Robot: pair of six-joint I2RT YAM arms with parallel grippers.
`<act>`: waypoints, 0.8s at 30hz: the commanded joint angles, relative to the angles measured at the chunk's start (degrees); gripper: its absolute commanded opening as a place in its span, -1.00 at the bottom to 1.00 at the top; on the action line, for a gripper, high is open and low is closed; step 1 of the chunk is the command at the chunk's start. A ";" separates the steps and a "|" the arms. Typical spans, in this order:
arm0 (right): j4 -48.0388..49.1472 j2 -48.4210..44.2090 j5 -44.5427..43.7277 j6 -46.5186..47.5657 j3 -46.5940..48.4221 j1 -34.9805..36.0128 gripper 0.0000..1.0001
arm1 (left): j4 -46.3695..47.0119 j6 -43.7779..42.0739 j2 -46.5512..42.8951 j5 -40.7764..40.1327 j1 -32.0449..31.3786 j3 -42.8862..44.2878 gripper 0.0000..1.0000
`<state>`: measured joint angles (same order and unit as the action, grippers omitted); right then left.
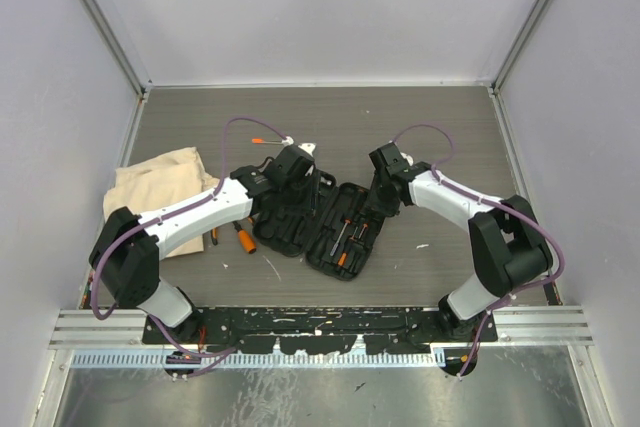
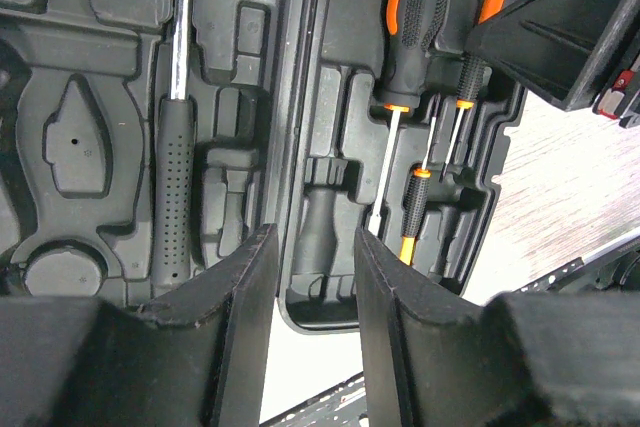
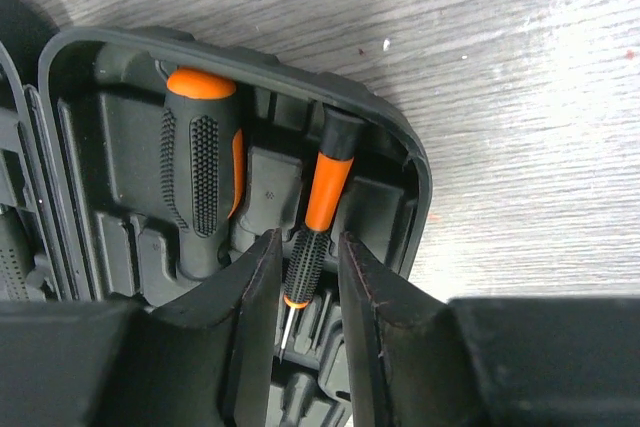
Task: Sort the tools into containers
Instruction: Place the screwdriver in the storage box, then pick up the screwdriver from the storage box.
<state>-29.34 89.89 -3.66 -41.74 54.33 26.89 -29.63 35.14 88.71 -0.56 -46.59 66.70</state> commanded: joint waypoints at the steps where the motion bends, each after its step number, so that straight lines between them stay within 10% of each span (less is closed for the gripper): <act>1: -2.17 -2.89 2.14 0.05 -0.22 0.10 -0.29 | 0.83 0.11 -0.22 0.92 0.10 0.98 -0.25; 24: -1.10 -0.85 3.62 0.10 -1.86 0.06 -0.63 | 0.62 -0.02 -0.49 0.72 0.07 1.49 -0.25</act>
<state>-30.39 89.93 1.13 -41.80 53.19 26.87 -29.65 35.14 88.71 -0.16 -46.59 66.70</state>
